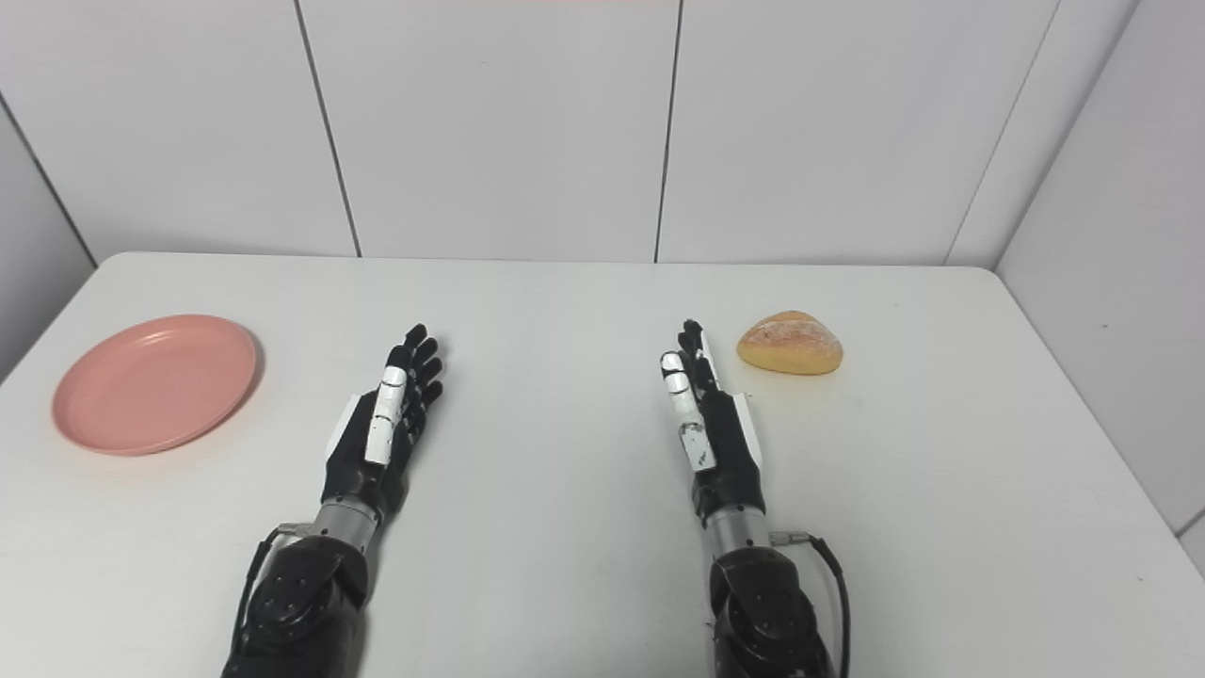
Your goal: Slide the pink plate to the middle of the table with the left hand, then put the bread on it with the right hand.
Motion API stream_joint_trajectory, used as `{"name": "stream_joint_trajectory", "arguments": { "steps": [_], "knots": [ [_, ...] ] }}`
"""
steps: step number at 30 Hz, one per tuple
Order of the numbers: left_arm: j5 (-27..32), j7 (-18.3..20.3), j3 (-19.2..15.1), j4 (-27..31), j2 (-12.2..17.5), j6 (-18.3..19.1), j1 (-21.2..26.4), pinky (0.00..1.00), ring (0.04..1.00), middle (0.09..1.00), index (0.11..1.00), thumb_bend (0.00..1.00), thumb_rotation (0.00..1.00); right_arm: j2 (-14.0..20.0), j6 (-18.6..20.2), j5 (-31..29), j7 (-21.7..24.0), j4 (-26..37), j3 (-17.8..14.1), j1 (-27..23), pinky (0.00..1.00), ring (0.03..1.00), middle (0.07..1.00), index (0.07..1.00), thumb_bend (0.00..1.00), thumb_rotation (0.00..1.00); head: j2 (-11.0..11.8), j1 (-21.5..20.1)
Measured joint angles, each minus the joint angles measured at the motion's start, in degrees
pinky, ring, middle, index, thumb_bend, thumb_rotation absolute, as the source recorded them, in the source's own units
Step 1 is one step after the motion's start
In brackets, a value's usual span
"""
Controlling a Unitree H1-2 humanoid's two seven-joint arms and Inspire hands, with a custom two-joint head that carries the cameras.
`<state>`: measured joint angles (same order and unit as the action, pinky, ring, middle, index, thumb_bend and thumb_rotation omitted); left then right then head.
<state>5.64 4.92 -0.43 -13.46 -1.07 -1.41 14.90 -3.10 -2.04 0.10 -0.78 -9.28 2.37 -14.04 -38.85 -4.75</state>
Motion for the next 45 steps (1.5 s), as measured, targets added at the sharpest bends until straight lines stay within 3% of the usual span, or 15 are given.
{"name": "stream_joint_trajectory", "arguments": {
  "steps": [35, 37, 38, 39, 41, 42, 44, 45],
  "knots": [
    [0.0, 0.34, 0.09, 0.04, 0.1, 0.0, -0.01, 1.0, 1.0, 1.0, 1.0, 0.67, 1.0, 0.07, 0.0, -0.37, 0.01, 0.04, -0.14, 0.0, 1.0, 1.0, 1.0, 1.0, 0.61, 0.92, 0.09, 0.79],
    [-0.24, 0.23, 0.25, 0.04, 0.06, 0.0, -0.01, 1.0, 1.0, 1.0, 1.0, 0.68, 1.0, 0.13, 0.0, -0.59, 0.07, 0.05, -0.24, 0.0, 1.0, 1.0, 1.0, 1.0, 0.6, 0.92, 1.31, 6.03],
    [-0.69, -0.02, 0.49, 0.04, 0.02, -0.02, -0.01, 1.0, 1.0, 1.0, 1.0, 0.67, 1.0, 0.24, 0.0, -1.07, 0.22, 0.05, -0.34, 0.01, 1.0, 1.0, 1.0, 1.0, 0.61, 0.9, 1.32, 6.06],
    [-1.53, -0.61, 0.91, 0.0, -0.03, -0.11, -0.01, 1.0, 1.0, 1.0, 1.0, 0.68, 1.0, 0.58, -0.01, -1.91, 0.63, 0.05, -0.53, 0.03, 1.0, 1.0, 1.0, 1.0, 0.62, 0.89, 2.54, 10.68],
    [-3.54, -2.0, 1.84, -0.21, -0.43, -0.59, -0.01, 1.0, 1.0, 1.0, 1.0, 0.7, 1.0, 1.43, -0.01, -2.97, 1.86, 0.04, -0.84, 0.11, 1.0, 1.0, 1.0, 1.0, 0.65, 0.88, 2.72, 11.33],
    [-4.44, -2.75, 2.01, -0.36, -0.85, -0.82, 0.0, 1.0, 1.0, 1.0, 1.0, 0.71, 1.0, 1.86, -0.02, -3.82, 2.45, 0.03, -1.04, 0.2, 1.0, 1.0, 1.0, 1.0, 0.64, 0.88, 3.94, 15.6],
    [-5.41, -3.97, 2.37, -1.05, -1.67, -1.59, 0.16, 1.0, 1.0, 1.0, 1.0, 0.7, 1.0, 2.82, -0.04, -5.0, 3.77, -0.03, -1.62, 0.57, 1.0, 1.0, 1.0, 1.0, 0.62, 0.88, 3.96, 15.64],
    [-5.84, -4.31, 2.57, -1.49, -2.11, -1.87, 0.4, 1.0, 1.0, 1.0, 1.0, 0.7, 1.0, 3.43, -0.06, -5.92, 4.41, -0.16, -1.98, 0.78, 1.0, 1.0, 1.0, 1.0, 0.63, 0.88, 5.17, 19.04]
  ]
}}
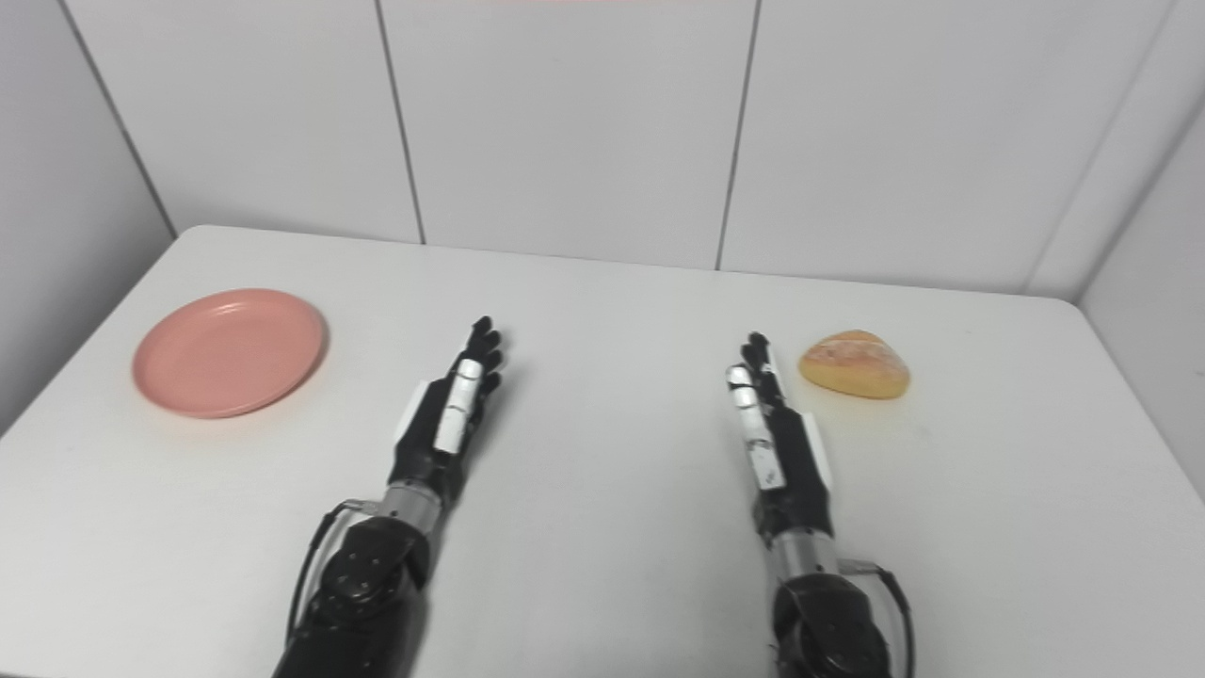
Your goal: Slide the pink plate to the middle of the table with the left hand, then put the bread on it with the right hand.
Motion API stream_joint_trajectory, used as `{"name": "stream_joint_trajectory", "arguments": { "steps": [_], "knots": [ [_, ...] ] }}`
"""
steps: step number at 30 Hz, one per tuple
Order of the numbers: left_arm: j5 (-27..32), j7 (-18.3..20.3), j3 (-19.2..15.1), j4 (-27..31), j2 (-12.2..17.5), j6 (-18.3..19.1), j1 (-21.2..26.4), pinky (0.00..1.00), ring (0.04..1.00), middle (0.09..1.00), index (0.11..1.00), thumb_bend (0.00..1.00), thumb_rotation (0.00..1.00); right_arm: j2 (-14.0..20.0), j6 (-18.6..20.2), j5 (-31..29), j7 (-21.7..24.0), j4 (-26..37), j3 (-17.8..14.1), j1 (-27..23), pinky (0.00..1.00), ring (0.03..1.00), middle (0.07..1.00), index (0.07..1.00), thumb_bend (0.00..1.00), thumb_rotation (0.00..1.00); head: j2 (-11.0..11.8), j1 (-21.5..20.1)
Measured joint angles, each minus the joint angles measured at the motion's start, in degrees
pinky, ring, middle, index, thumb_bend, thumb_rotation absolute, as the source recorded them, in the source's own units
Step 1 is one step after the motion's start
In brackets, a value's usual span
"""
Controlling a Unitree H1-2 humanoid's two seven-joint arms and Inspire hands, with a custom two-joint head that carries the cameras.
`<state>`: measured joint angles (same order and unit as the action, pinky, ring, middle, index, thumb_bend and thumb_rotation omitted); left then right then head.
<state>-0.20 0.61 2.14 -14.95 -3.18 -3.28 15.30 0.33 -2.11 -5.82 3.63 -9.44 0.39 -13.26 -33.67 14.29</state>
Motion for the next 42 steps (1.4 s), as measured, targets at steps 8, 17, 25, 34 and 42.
{"name": "stream_joint_trajectory", "arguments": {
  "steps": [8, 17, 25, 34, 42],
  "knots": [
    [-4.79, -2.93, 2.56, -4.64, -3.26, -3.37, 2.31, 1.0, 1.0, 1.0, 1.0, 0.7, 1.0, 3.64, -3.69, -2.12, 3.18, -3.48, -1.49, -0.94, 1.0, 1.0, 1.0, 1.0, 0.59, 0.93, 3.09, 6.53],
    [-4.27, -3.16, 2.26, -6.58, -3.71, -4.78, 3.26, 1.0, 1.0, 1.0, 1.0, 0.71, 1.0, 4.22, -6.95, -2.5, 4.05, -5.33, -2.08, -1.65, 1.0, 1.0, 1.0, 1.0, 0.6, 0.92, 5.2, 6.98],
    [-4.11, -3.22, 2.27, -7.61, -3.75, -6.64, 3.79, 1.0, 1.0, 1.0, 1.0, 0.69, 1.0, 4.36, -7.88, -3.28, 4.67, -6.42, -2.68, -2.31, 1.0, 1.0, 1.0, 1.0, 0.59, 0.9, 7.13, 6.1],
    [-4.53, -4.42, 2.2, -7.59, -3.64, -7.41, 3.8, 1.0, 1.0, 1.0, 1.0, 0.68, 1.0, 4.32, -8.2, -2.77, 4.66, -6.33, -2.51, -2.29, 1.0, 1.0, 1.0, 1.0, 0.58, 0.92, 7.4, 5.48],
    [-0.97, -4.56, -0.72, -7.0, -3.77, -7.54, 3.81, 1.0, 1.0, 1.0, 1.0, 0.66, 1.0, 4.23, -8.2, -2.41, 4.64, -5.88, -2.31, -2.14, 1.0, 1.0, 1.0, 1.0, 0.6, 0.9, 7.83, 4.96]
  ]
}}
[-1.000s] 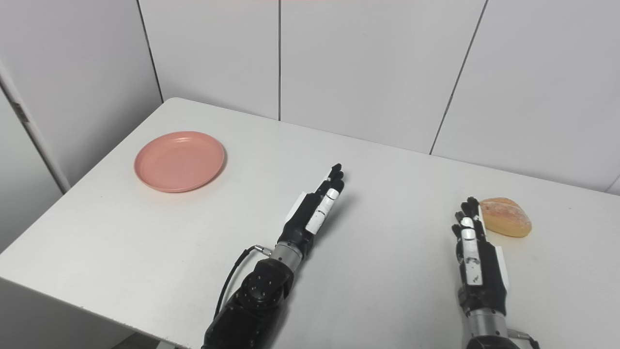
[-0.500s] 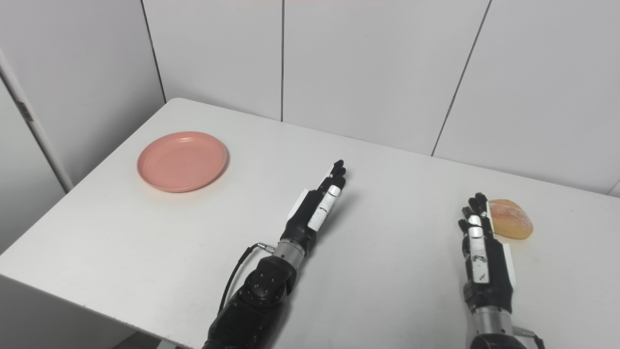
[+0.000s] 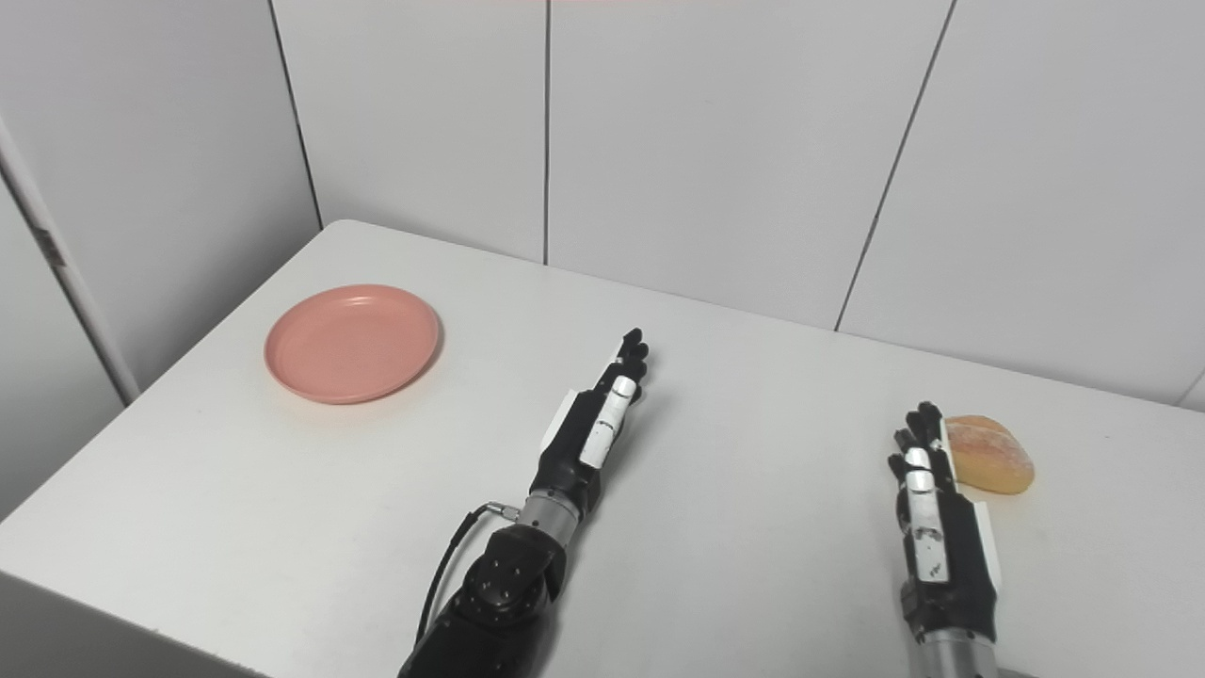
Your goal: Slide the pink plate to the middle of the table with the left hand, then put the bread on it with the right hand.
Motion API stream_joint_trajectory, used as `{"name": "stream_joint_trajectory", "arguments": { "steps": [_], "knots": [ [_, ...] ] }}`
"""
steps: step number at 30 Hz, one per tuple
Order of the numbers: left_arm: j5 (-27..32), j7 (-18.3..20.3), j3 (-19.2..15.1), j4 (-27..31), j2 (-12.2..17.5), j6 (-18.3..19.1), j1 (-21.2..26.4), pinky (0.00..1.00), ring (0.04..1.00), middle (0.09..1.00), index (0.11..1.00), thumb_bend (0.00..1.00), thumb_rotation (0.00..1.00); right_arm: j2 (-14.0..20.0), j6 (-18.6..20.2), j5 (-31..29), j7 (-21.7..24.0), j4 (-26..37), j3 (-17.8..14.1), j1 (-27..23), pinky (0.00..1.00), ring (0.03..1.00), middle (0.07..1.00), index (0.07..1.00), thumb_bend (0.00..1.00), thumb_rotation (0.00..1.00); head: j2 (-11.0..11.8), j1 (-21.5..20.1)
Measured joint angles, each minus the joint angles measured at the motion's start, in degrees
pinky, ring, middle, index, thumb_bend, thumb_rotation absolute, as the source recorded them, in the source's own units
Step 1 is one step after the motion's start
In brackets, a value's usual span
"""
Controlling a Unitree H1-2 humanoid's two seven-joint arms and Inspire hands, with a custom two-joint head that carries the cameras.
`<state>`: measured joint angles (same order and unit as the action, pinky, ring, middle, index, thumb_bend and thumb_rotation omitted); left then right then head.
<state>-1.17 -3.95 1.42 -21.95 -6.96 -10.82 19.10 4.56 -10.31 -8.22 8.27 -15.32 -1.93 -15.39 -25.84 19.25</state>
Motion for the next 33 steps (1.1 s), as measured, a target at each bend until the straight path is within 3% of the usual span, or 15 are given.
{"name": "stream_joint_trajectory", "arguments": {
  "steps": [10, 22, 33],
  "knots": [
    [2.54, 0.68, -2.42, 3.54, 1.13, 0.29, -0.98, 1.0, 1.0, 1.0, 1.0, 0.68, 1.0, -0.02, 0.0, 0.12, 0.0, 0.37, 0.16, 0.2, 1.0, 1.0, 1.0, 1.0, 0.6, 0.89, -0.53, 0.53],
    [7.56, 1.8, -5.35, 10.34, 3.13, 5.81, -0.36, 1.0, 0.982, 0.968, 0.967, 0.72, 1.0, -0.03, 0.0, 0.23, 0.03, 0.33, 0.12, 0.19, 1.0, 1.0, 1.0, 1.0, 0.59, 0.9, -0.62, 2.37],
    [10.05, 1.14, -9.34, 12.82, 4.89, 7.55, 0.49, 0.92, 0.916, 0.915, 0.901, 0.75, 1.0, -0.03, 0.0, -0.53, 0.95, -0.46, 0.07, -0.32, 1.0, 1.0, 1.0, 1.0, 0.6, 0.89, 0.26, 2.81]
  ]
}}
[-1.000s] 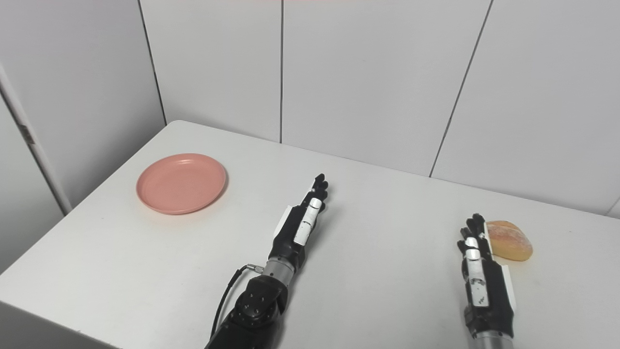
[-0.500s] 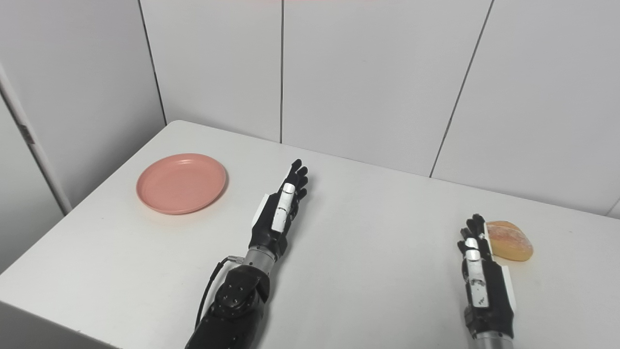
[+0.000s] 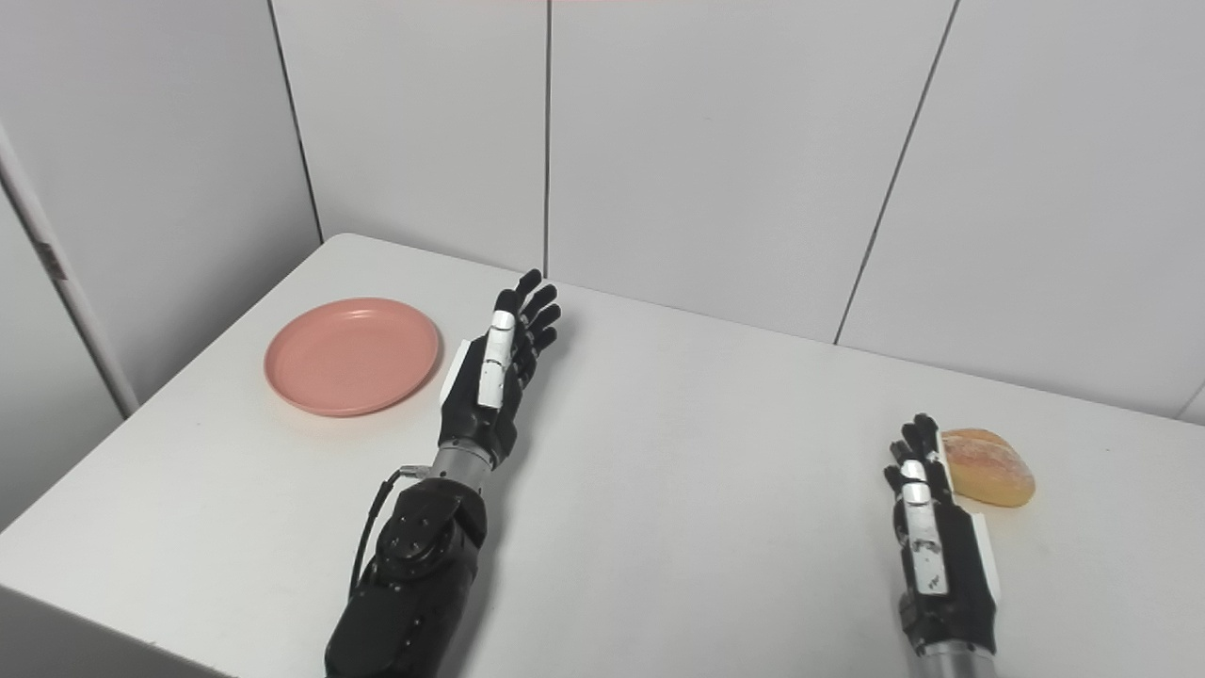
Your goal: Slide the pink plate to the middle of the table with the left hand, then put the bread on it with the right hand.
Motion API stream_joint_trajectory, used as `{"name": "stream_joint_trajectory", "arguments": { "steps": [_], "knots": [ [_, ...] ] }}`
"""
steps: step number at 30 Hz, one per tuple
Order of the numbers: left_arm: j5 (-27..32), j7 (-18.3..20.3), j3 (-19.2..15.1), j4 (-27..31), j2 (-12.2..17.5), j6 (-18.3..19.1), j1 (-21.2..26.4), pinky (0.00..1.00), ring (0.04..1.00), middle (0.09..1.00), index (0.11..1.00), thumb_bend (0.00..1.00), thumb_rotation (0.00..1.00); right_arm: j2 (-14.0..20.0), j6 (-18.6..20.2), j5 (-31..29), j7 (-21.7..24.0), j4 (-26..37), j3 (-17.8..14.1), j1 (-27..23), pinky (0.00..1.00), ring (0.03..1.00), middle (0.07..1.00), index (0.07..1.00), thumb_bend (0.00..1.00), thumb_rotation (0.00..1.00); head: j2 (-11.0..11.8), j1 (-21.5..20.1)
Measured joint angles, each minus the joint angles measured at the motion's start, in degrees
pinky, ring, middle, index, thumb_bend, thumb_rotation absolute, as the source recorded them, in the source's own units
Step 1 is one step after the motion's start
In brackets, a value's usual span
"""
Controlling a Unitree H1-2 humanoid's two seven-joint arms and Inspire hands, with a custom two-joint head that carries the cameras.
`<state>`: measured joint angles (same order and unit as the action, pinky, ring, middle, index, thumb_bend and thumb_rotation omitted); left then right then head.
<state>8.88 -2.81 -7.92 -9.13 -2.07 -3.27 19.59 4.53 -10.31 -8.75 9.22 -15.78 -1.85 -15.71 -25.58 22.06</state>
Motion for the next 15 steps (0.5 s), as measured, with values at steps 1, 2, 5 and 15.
{"name": "stream_joint_trajectory", "arguments": {
  "steps": [1, 2, 5, 15],
  "knots": [
    [0.16, 0.01, -0.2, 0.54, 0.31, 0.18, 0.05, 0.91, 0.9, 0.9, 0.887, 0.76, 1.0, 0.0, 0.0, 0.0, 0.0, -0.02, 0.0, -0.02, 1.0, 1.0, 1.0, 1.0, 0.6, 0.89, 0.0, 0.0],
    [0.37, 0.01, -0.47, 0.77, 0.86, 0.25, 0.35, 0.9, 0.895, 0.894, 0.881, 0.76, 1.0, 0.0, 0.0, 0.0, 0.0, -0.04, -0.01, -0.02, 1.0, 1.0, 1.0, 1.0, 0.6, 0.89, 0.0, 0.0],
    [0.53, -0.55, -1.82, 0.75, 2.37, 0.7, 1.69, 0.87, 0.862, 0.862, 0.848, 0.76, 1.0, 0.0, 0.0, 0.02, -0.01, -0.06, -0.04, -0.04, 1.0, 1.0, 1.0, 1.0, 0.61, 0.89, 0.0, 0.18],
    [2.49, 0.09, -5.61, -1.59, 9.96, 2.62, 4.8, 0.85, 0.849, 0.843, 0.821, 0.77, 1.0, 0.05, 0.0, 0.1, 0.11, 0.0, 0.03, -0.03, 1.0, 1.0, 1.0, 1.0, 0.57, 0.9, -0.17, 0.97]
  ]
}}
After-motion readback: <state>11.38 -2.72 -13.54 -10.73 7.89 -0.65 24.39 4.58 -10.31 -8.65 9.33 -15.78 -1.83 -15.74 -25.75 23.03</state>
